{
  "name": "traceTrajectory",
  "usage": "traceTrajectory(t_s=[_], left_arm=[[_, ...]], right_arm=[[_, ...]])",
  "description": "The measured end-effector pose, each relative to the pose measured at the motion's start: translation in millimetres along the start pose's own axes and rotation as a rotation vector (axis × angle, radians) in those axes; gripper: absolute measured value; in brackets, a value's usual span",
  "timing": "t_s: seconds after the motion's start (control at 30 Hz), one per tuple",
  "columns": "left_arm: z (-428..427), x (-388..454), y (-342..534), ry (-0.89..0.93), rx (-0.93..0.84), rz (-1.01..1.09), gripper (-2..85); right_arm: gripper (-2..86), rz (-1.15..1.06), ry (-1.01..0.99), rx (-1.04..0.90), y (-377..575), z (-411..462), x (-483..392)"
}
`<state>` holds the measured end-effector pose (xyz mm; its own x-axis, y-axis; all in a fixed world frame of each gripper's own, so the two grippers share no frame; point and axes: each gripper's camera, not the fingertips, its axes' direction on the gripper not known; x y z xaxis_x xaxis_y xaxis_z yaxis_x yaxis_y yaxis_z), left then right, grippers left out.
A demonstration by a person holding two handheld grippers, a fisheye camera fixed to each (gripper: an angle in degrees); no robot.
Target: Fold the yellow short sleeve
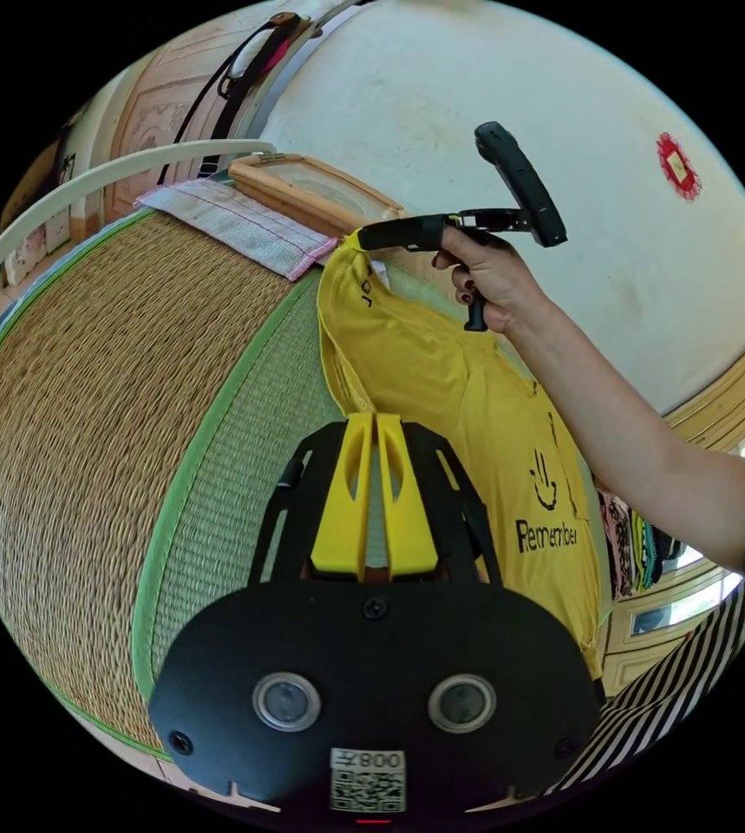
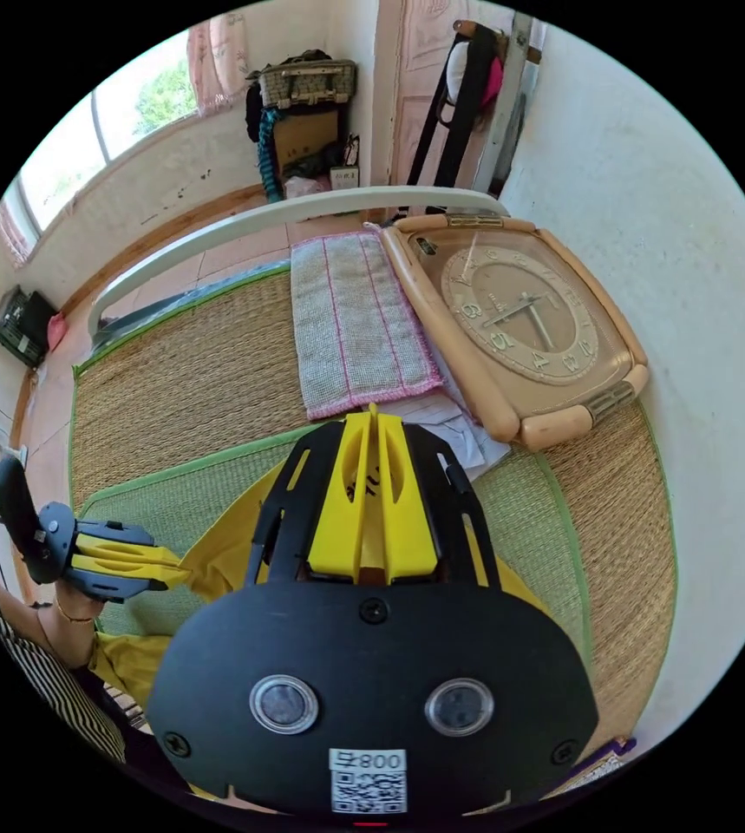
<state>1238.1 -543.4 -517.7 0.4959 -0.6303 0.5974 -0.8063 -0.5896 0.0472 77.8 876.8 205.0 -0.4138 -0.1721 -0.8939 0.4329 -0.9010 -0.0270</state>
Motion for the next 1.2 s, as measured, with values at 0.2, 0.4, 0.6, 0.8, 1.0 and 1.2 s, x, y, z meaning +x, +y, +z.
traceTrajectory(t_s=[0.2,0.4,0.6,0.8,1.0,1.2], left_arm=[[-3,15,-7,0.085,0.066,0.061,0.4],[2,35,-18,0.178,0.073,0.170,0.4],[21,62,-32,0.272,-0.017,0.294,0.4],[48,87,-44,0.285,-0.140,0.363,0.3],[61,100,-56,0.323,-0.171,0.384,0.3],[77,114,-67,0.340,-0.228,0.413,0.3]], right_arm=[[0.7,0.093,-0.132,0.092,52,-24,72],[0.7,0.225,-0.293,0.164,121,-32,155],[0.7,0.382,-0.410,0.205,204,-19,234],[0.9,0.489,-0.487,0.191,273,10,282],[0.8,0.547,-0.523,0.228,317,28,310],[0.9,0.581,-0.541,0.220,347,47,325]])
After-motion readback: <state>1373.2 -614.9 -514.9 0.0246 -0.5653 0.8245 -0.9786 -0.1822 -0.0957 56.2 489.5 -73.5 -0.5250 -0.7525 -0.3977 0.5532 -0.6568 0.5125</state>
